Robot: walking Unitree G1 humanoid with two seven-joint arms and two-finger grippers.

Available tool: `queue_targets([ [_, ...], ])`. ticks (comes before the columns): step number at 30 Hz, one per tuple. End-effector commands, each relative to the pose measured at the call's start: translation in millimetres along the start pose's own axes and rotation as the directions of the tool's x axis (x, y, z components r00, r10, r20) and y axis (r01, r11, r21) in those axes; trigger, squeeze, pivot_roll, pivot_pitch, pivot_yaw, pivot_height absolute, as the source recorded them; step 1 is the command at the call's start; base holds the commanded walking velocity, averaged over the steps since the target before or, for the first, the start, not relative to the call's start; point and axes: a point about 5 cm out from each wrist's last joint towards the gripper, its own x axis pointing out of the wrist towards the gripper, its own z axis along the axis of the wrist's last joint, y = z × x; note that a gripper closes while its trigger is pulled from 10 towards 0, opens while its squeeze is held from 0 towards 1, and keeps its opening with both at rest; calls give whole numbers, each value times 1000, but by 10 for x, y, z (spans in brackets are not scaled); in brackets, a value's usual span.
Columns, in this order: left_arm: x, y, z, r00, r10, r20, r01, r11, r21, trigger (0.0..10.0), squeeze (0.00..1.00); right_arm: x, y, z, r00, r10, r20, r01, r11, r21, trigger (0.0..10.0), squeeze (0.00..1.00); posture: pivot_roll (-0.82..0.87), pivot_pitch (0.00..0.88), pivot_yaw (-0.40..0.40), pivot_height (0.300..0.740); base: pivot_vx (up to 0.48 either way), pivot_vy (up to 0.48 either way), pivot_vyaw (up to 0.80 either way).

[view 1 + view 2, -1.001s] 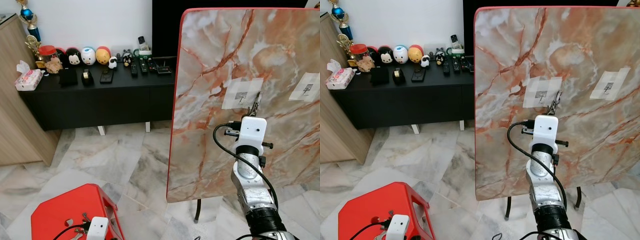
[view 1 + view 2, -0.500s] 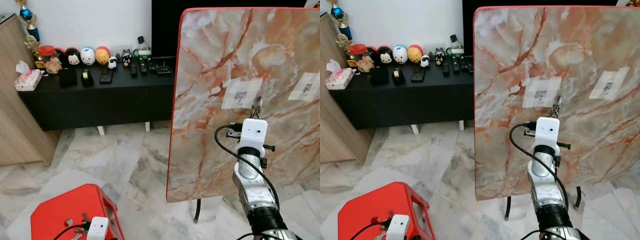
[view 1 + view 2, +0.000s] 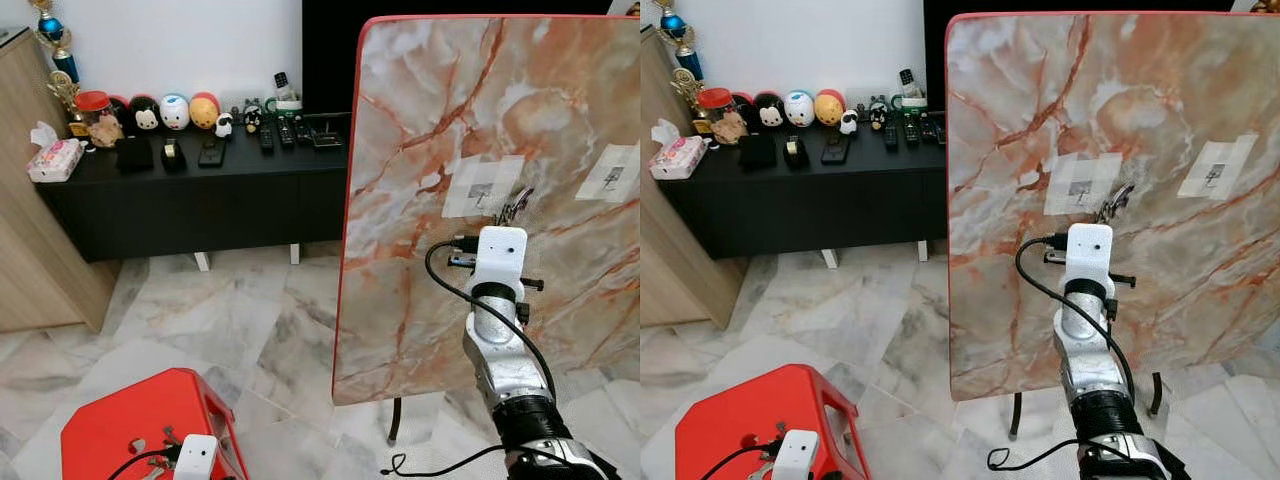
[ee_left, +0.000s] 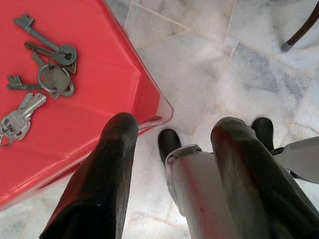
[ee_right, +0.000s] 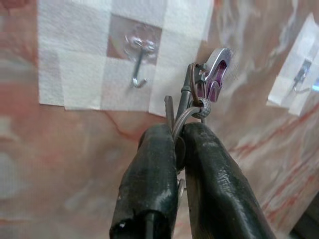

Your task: Hang keys on a hook

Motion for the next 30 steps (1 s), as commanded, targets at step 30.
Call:
queue_targets([
  [30, 4, -59, -26, 1000, -21, -12, 21, 1000, -9, 10000, 0, 34, -21, -88, 999, -4, -37, -3, 982, -187, 10000, 0, 45, 0, -68, 740, 0, 0, 0],
])
